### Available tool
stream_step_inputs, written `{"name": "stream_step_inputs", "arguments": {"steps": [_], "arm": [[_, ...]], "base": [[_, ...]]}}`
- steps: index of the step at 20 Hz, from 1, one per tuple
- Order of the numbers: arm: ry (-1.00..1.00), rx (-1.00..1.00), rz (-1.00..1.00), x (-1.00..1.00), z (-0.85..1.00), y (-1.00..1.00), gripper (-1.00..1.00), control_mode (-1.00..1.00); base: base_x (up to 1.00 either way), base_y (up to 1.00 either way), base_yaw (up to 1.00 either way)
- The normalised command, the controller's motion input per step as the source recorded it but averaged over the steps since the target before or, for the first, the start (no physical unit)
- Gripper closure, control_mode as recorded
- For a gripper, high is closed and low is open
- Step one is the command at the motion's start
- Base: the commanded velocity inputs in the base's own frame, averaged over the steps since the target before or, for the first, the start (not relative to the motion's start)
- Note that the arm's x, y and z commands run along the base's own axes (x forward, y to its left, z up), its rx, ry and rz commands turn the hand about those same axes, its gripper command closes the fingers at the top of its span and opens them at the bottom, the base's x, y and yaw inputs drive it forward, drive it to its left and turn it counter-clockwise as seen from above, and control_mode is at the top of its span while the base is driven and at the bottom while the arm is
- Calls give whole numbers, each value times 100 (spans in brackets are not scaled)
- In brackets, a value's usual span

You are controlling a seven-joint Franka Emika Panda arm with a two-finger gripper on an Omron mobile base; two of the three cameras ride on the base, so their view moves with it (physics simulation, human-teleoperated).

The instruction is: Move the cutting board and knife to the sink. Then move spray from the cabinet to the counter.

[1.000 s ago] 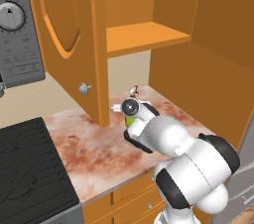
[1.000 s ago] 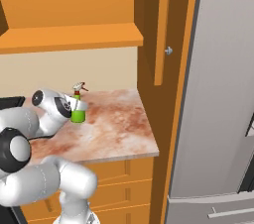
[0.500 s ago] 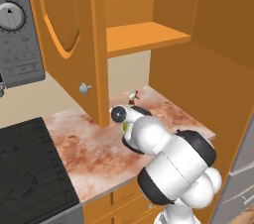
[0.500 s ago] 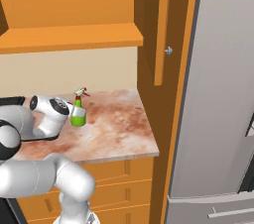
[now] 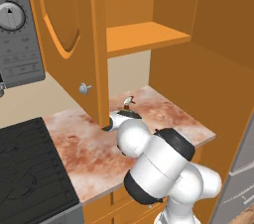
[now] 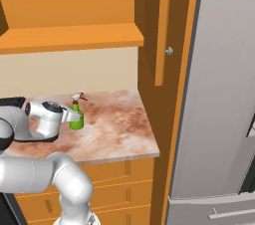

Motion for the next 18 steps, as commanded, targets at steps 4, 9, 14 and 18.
{"name": "stream_step_inputs", "arguments": {"steps": [4,9,14,18], "arm": [[-1,-1,-5,0,-32,21,100,-100],[0,0,-3,0,-24,10,100,-100],[0,0,0,-2,-14,0,-100,-100],[1,0,0,0,0,0,-100,-100]], "base": [[0,0,0],[0,0,0],[0,0,0],[0,0,0]]}}
